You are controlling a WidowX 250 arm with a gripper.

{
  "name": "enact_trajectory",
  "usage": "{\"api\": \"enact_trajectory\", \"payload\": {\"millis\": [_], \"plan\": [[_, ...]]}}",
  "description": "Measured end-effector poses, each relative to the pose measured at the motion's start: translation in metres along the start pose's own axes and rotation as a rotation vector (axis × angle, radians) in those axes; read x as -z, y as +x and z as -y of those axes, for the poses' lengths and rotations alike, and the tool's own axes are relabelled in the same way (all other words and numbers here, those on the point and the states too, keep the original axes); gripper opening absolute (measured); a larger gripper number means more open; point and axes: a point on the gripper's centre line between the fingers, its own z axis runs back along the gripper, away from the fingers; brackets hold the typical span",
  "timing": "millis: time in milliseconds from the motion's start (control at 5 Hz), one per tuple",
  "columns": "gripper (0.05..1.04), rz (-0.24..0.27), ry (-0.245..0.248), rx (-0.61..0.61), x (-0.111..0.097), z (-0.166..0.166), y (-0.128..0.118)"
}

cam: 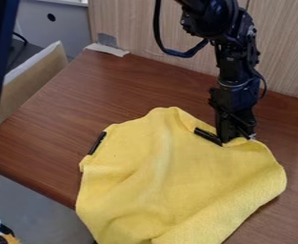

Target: Move the cloth from the bottom to the top

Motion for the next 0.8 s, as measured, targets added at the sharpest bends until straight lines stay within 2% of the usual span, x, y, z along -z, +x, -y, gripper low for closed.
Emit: {"api": "enact_trajectory", "payload": {"millis": [400,800], "plan": [[0.054,0.001,-0.005,-0.008,-0.003,0.003,-0.001],[0.054,0.065,0.040,-0.034,-0.041,-0.004,0.000]]}}
